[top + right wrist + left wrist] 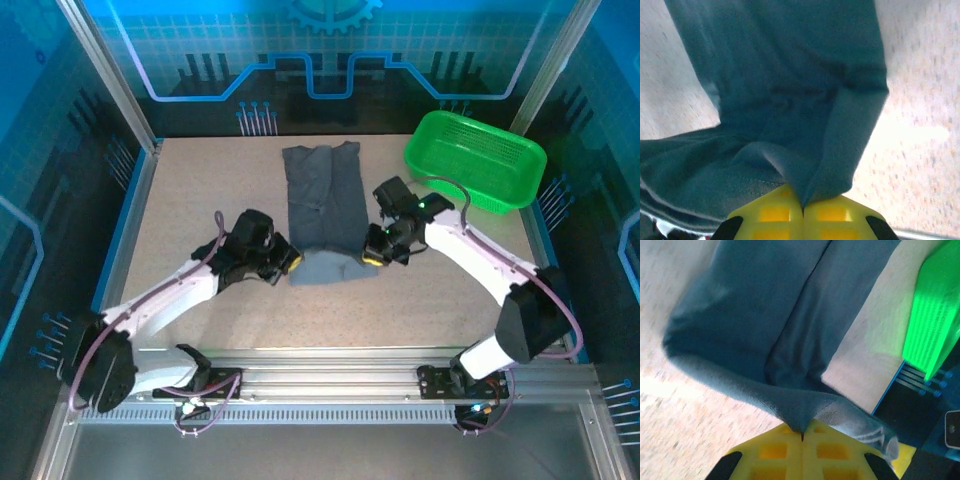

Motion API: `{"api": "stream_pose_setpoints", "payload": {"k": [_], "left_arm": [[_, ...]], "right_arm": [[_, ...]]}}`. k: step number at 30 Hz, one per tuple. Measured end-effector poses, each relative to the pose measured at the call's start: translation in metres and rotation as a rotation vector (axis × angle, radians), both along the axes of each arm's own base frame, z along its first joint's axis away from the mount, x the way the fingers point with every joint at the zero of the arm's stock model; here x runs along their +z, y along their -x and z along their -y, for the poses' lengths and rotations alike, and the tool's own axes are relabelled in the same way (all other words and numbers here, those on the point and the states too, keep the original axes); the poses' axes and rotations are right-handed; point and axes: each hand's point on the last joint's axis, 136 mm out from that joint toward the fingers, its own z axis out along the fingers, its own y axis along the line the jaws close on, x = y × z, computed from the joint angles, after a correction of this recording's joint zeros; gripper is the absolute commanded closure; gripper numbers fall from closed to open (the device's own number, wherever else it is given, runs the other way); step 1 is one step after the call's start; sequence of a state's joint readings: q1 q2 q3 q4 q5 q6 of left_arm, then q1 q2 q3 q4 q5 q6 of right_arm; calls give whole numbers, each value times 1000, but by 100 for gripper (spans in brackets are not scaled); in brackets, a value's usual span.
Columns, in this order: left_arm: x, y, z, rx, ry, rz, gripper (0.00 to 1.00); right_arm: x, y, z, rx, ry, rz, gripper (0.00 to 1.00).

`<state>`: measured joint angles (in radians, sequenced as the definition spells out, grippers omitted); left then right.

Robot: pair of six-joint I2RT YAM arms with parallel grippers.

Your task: Fold and stack the t-shirts

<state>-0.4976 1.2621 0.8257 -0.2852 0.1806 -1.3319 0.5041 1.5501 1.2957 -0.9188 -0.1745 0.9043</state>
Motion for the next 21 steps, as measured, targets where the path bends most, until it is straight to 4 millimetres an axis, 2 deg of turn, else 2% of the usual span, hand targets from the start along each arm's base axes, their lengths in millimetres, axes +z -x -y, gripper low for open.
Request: {"api": "stream_pose_setpoints", "payload": {"k": [7,14,15,16,18,19,21], "left_arm": [[7,-71,-18,58,-14,54,100],[-19,-125,-26,61,-13,33,100],[-25,-133,-26,59,-11,24,99],[-29,-142,-25,55,-9,21,94],[-35,-159,-24,41,-9,22,74],[-37,-166,-24,35,-11,21,62],[-39,-176,-25,26,-25,31,49]], "right_arm": [[6,-85,-12,-36,-14,62,100],[-27,-138,-13,-61,-6,28,100],[-34,-145,-12,-65,-5,19,95],[-40,-150,-11,-68,-3,10,82],[-50,-162,-10,-66,-9,-2,57],[-54,-167,-8,-65,-14,-6,50],[-56,-178,-6,-51,-19,10,43]]}}
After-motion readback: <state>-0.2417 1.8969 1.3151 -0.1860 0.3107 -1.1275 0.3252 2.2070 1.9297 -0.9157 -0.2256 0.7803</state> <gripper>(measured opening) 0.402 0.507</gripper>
